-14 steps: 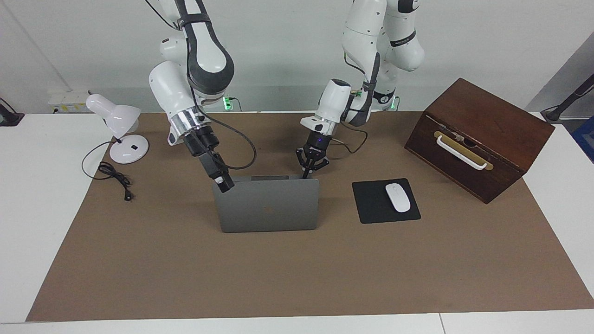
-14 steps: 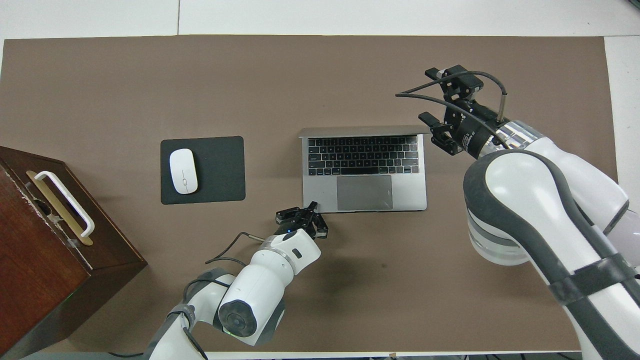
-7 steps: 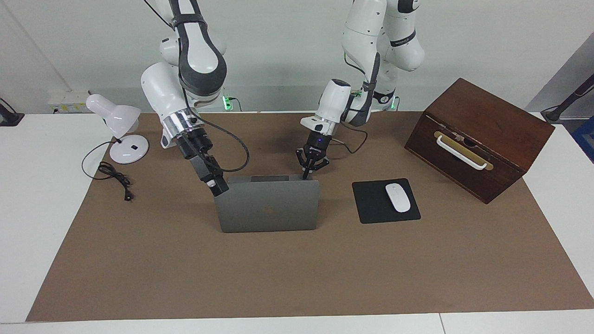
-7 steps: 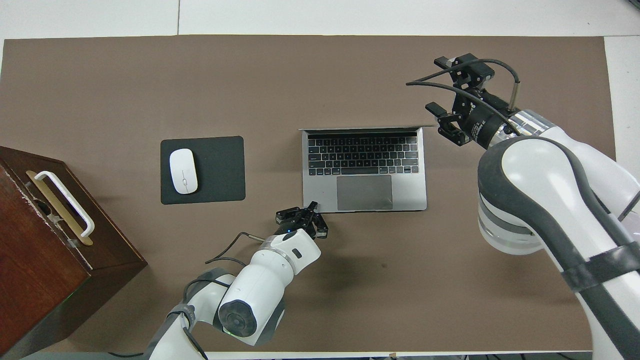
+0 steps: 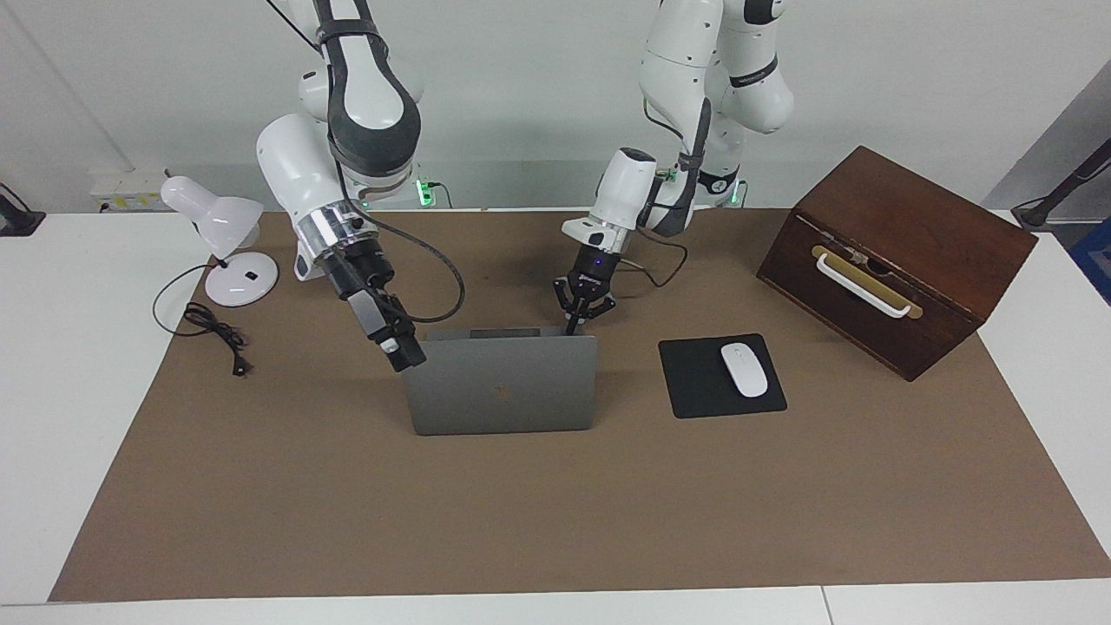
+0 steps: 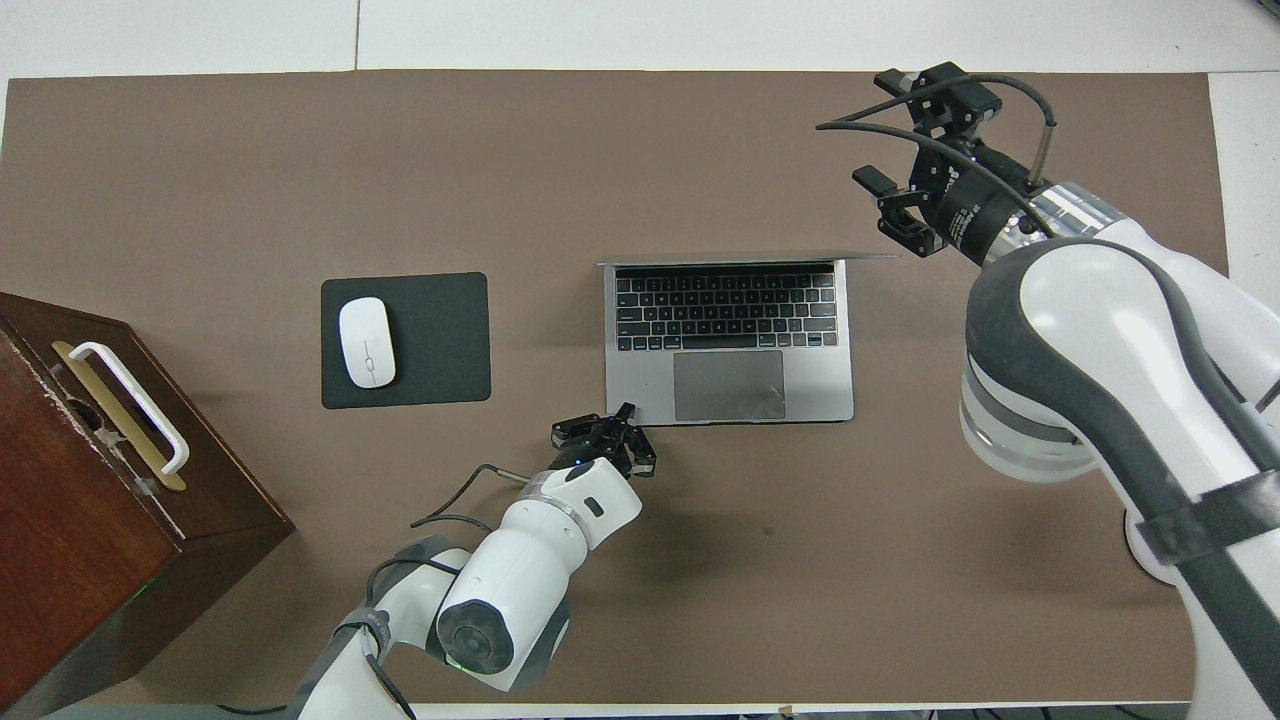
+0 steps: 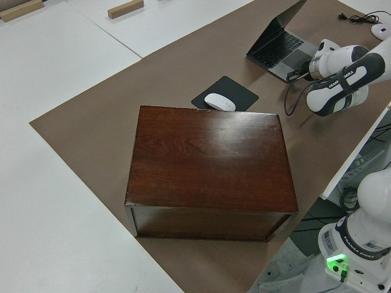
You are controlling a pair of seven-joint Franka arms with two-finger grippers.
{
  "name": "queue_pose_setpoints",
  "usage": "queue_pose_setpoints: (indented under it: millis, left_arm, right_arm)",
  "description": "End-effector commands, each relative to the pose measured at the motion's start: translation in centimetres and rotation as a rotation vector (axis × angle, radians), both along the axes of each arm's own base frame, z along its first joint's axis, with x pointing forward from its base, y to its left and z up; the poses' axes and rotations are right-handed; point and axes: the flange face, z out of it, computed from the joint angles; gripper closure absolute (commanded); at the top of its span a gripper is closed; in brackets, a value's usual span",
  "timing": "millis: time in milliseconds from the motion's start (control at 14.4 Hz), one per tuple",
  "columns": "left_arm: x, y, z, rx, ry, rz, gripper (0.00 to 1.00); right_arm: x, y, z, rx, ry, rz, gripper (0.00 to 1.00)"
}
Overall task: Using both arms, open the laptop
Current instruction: 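Push the lid fully open with the right gripper, then withdraw it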
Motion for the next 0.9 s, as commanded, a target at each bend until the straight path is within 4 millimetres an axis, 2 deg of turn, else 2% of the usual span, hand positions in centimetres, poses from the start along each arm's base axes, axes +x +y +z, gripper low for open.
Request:
queue_pose_setpoints:
  millis: [0, 208, 416, 555, 763, 833]
  left_arm:
    - [0.9, 1.0, -4.7, 0.081, 0.038, 0.023, 1.00]
    - [0.9, 1.1, -4.7, 0.081, 0.037, 0.024, 1.00]
    - [1.0, 1.0, -4.5, 0.075, 0.037, 0.030, 1.00]
    - [1.6, 0.8, -3.3, 0.047, 0.025, 0.049, 1.00]
    - [2.0, 1.0, -0.3, -0.014, 0.006, 0.087, 1.00]
    - [2.4, 1.6, 0.5, -0.029, 0.002, 0.104, 1.00]
  right_arm:
    - [2.3, -0.5, 0.0, -0.005, -0.030, 0.016, 0.00]
    - [3.4, -0.9, -0.2, -0.080, -0.055, 0.051, 0.00]
    - [5.5, -1.7, 1.4, -0.075, -0.093, 0.066, 0.00]
    - [7.3, -2.7, 2.8, -0.082, -0.130, 0.076, 0.00]
    - [10.3, -6.0, 4.8, -0.249, -0.178, 0.165, 0.00]
    - [11.3, -6.8, 6.0, -0.297, -0.199, 0.198, 0.00]
